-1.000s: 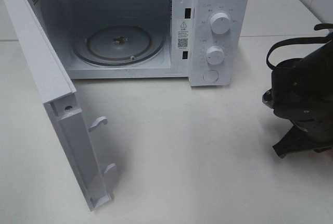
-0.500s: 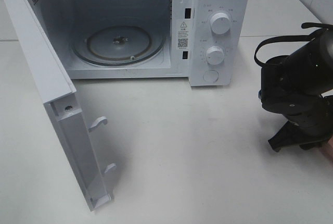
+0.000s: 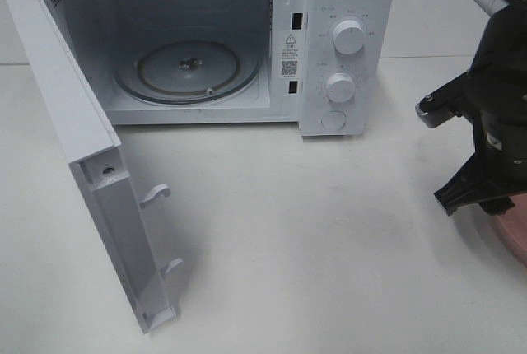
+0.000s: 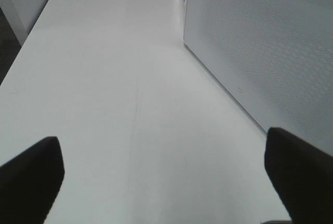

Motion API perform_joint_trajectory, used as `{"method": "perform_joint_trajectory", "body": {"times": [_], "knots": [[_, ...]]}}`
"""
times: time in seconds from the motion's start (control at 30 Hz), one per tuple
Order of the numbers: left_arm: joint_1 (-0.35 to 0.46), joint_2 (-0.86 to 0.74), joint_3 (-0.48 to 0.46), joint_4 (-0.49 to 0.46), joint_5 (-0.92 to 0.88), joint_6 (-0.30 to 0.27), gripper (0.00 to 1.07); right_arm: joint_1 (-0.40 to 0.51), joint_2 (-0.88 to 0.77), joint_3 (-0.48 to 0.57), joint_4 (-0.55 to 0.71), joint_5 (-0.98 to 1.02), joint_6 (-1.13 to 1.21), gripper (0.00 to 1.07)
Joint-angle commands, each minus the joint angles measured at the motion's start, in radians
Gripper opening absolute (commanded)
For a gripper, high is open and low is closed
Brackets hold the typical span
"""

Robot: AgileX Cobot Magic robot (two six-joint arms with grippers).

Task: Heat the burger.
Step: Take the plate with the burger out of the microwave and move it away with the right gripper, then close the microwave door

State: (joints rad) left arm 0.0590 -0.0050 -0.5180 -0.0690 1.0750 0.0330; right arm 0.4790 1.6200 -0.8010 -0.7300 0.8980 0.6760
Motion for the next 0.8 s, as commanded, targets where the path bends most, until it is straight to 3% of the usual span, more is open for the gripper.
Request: {"method": "perform_joint_trajectory", "body": {"times": [0.03,0.13,0.2,0.23,0.3,0.47,0.8], "knots": [[0.000,-0.008,0.001,0.003,-0.004,-0.001,1.00,0.002,-0.107,-0.001,0.128,-0.027,-0.207,0.58],[0.000,-0.008,0.001,0.003,-0.004,-0.001,1.00,0.002,-0.130,-0.001,0.164,-0.034,-0.246,0.58],[0.000,-0.008,0.001,0.003,-0.004,-0.001,1.00,0.002,-0.213,-0.001,0.299,-0.059,-0.392,0.59],[0.000,-0.008,0.001,0.003,-0.004,-0.001,1.00,0.002,-0.213,-0.001,0.299,-0.059,-0.392,0.59],[0.000,-0.008,0.001,0.003,-0.004,-0.001,1.00,0.002,-0.281,-0.001,0.409,-0.069,-0.494,0.70],[0.000,-0.008,0.001,0.003,-0.004,-0.001,1.00,0.002,-0.373,-0.001,0.521,-0.071,-0.553,0.84],[0.000,-0.008,0.001,0.003,-0.004,-0.001,1.00,0.002,-0.505,-0.001,0.676,-0.018,-0.683,0.81]]}}
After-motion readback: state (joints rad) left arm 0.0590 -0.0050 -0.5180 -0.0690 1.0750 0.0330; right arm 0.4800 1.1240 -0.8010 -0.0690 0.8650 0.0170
